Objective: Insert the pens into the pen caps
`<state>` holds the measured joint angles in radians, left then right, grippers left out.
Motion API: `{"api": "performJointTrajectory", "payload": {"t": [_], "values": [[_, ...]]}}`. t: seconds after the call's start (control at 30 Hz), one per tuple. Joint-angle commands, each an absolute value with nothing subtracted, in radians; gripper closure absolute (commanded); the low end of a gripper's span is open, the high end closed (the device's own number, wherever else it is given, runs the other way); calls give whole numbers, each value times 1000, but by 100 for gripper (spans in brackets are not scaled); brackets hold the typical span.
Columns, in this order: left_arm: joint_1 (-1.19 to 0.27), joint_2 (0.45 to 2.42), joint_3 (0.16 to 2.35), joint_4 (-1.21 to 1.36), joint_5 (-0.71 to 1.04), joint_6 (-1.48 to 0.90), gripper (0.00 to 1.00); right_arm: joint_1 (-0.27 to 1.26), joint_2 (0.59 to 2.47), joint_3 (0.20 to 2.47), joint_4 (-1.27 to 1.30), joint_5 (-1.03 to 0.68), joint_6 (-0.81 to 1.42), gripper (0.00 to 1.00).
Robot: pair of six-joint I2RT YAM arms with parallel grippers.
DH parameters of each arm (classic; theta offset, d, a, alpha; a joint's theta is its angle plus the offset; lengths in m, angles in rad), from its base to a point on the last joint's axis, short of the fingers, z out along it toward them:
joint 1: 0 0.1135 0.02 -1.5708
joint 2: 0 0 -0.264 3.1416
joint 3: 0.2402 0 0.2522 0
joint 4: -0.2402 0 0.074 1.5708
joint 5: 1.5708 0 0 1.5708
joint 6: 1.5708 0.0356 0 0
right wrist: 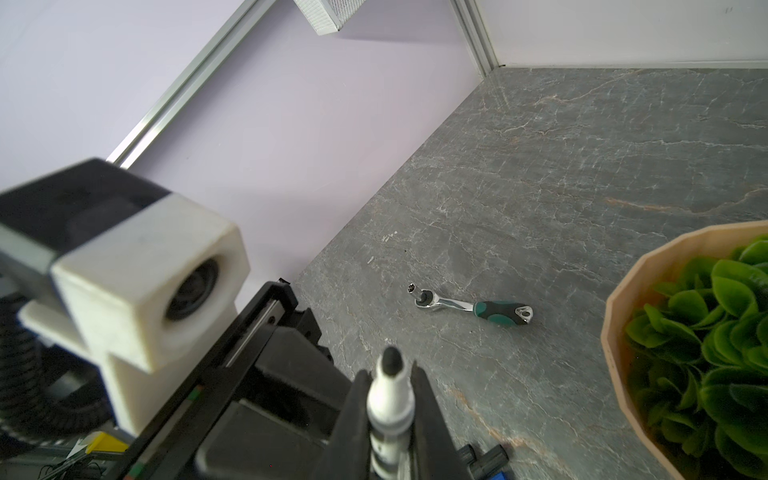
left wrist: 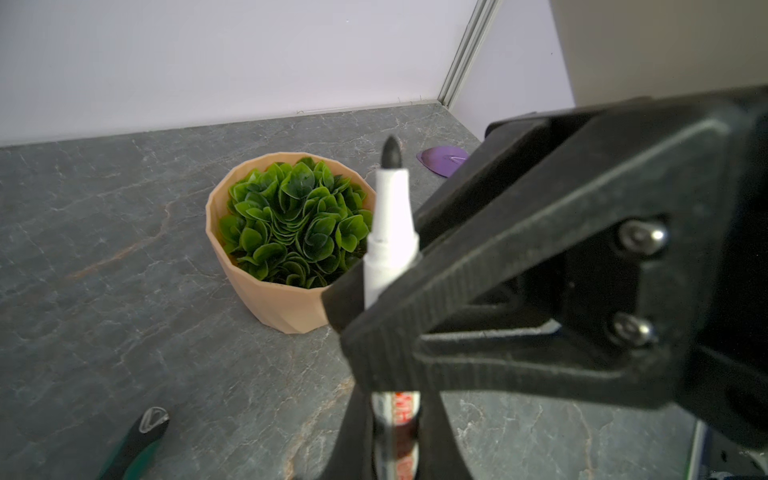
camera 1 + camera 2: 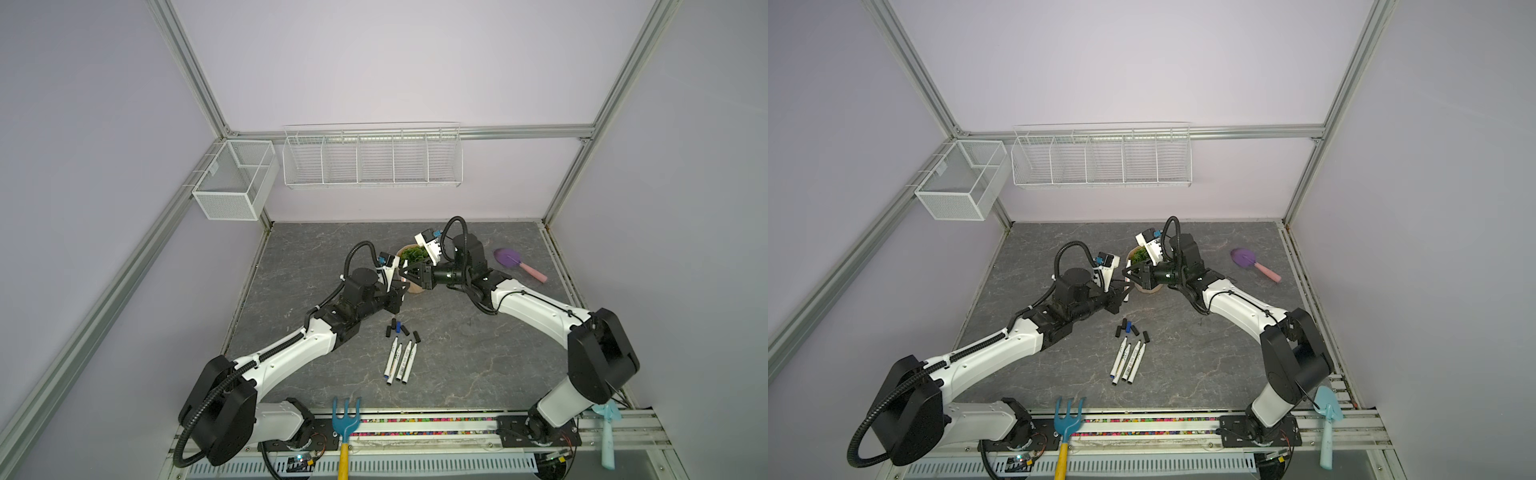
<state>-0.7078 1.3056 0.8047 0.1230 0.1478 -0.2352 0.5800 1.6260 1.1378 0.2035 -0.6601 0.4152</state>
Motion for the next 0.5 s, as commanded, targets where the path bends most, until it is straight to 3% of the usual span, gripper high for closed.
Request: {"api": "performJointTrajectory", "payload": {"t": [0.0,0.03,0.13,0.47], "values": [[-679,1272,794,147,126,-271,100,566,1575,1119,167,-675,390,80],[-667,1267,787,146,114,-288,100,567,1569,1122,127,-669,362,67],[-630,1245,761,135,74,-342,100,590,1528,1121,-53,-592,237,51],[-617,1127,624,111,-129,-371,100,733,1540,1037,-417,-278,42,49]]}}
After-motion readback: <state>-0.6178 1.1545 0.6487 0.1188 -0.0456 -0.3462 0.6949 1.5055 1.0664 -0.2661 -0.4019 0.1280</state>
